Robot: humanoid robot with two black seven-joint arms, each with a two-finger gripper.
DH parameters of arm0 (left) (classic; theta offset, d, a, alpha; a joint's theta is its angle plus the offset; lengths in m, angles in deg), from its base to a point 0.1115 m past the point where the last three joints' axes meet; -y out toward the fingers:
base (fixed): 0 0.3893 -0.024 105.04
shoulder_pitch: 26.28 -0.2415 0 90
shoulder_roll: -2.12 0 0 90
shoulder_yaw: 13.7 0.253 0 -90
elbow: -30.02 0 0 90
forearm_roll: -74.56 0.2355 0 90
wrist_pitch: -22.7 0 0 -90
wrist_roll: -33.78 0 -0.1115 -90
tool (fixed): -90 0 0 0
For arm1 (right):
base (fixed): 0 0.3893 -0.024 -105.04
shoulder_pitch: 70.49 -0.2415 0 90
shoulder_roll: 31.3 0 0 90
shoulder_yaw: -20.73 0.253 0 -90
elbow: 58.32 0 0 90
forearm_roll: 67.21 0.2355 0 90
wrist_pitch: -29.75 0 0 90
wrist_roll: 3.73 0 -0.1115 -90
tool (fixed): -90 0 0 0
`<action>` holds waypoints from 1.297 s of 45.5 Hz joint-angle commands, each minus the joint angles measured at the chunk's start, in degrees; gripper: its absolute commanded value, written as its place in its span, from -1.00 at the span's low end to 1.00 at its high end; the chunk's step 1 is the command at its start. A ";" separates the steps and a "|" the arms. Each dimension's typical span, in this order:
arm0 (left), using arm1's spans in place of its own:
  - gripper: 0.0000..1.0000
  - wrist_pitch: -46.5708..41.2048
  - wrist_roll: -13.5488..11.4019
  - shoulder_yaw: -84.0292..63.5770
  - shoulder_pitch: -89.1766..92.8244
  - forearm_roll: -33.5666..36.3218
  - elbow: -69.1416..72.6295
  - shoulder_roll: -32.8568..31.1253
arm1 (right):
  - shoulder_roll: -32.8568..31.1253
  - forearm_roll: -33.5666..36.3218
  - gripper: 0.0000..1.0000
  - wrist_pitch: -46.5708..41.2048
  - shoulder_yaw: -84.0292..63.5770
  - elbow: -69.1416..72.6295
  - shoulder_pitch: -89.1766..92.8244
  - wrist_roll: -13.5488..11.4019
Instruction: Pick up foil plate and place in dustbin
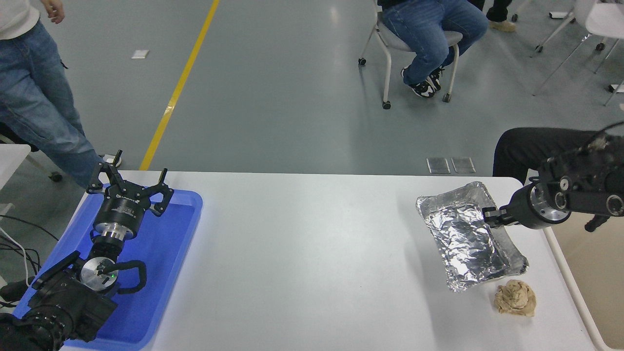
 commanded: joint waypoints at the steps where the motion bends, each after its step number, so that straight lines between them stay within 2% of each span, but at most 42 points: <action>1: 1.00 0.00 0.00 0.00 -0.07 -0.01 -0.04 -0.01 | -1.70 0.02 -1.00 -5.15 -8.82 10.10 -20.08 -0.02; 12: 1.00 0.00 0.00 0.00 -0.07 -0.01 -0.04 -0.01 | -1.79 -0.24 -1.00 -10.08 -11.46 12.91 -29.32 -0.38; 26: 1.00 0.00 0.00 0.00 -0.07 -0.01 -0.04 0.08 | -2.31 -0.77 -1.00 -10.08 -14.89 12.83 -30.82 -0.38; 35: 1.00 0.00 0.00 0.00 -0.07 -0.01 0.13 0.08 | -7.14 -5.33 -1.00 -10.17 -17.61 8.70 -30.29 -0.29; 49: 1.00 0.00 0.00 0.00 -0.07 -0.01 0.13 0.08 | -17.25 -11.75 -1.00 -9.90 -16.65 -5.79 -20.28 0.33; 59: 1.00 0.00 0.00 0.00 -0.07 -0.01 -0.04 0.08 | -23.23 -15.79 -1.00 -9.37 -4.71 -18.89 -4.56 1.47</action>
